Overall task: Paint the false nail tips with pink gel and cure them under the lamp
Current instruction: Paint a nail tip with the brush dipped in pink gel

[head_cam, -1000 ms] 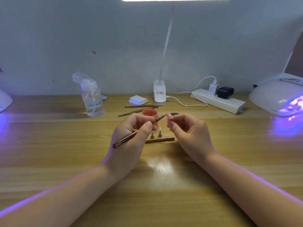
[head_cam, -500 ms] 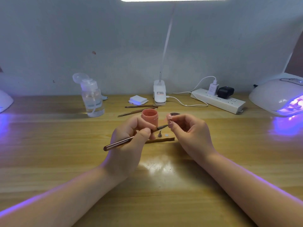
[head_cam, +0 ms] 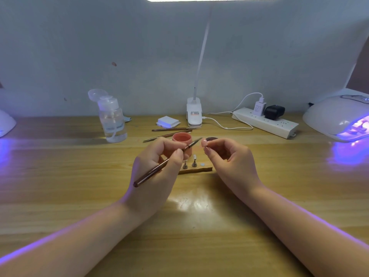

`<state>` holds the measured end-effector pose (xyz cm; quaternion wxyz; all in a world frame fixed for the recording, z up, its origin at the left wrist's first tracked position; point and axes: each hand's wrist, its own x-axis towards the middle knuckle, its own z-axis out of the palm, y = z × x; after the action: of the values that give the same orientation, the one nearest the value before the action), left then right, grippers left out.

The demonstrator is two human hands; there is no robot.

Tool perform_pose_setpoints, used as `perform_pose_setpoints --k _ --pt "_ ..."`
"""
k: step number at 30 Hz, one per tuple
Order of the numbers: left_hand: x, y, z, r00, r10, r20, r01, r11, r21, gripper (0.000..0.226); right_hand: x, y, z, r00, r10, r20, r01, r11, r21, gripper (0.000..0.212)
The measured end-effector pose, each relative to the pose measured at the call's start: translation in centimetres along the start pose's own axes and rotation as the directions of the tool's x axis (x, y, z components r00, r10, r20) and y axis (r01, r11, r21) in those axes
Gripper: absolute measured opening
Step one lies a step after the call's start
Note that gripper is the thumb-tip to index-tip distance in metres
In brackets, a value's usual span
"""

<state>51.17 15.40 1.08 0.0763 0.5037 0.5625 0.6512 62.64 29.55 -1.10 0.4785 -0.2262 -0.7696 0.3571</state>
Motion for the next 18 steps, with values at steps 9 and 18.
perform_pose_setpoints --k 9,18 --pt "-0.06 0.07 -0.03 0.999 -0.012 0.046 0.012 1.0 -0.002 0.014 -0.05 -0.08 -0.08 1.0 -0.015 0.01 0.016 0.999 -0.038 0.009" --pt "-0.1 -0.18 0.12 0.994 -0.037 0.098 0.042 0.998 -0.051 0.01 -0.05 -0.21 -0.07 1.0 -0.008 0.021 0.009 0.999 -0.052 0.008"
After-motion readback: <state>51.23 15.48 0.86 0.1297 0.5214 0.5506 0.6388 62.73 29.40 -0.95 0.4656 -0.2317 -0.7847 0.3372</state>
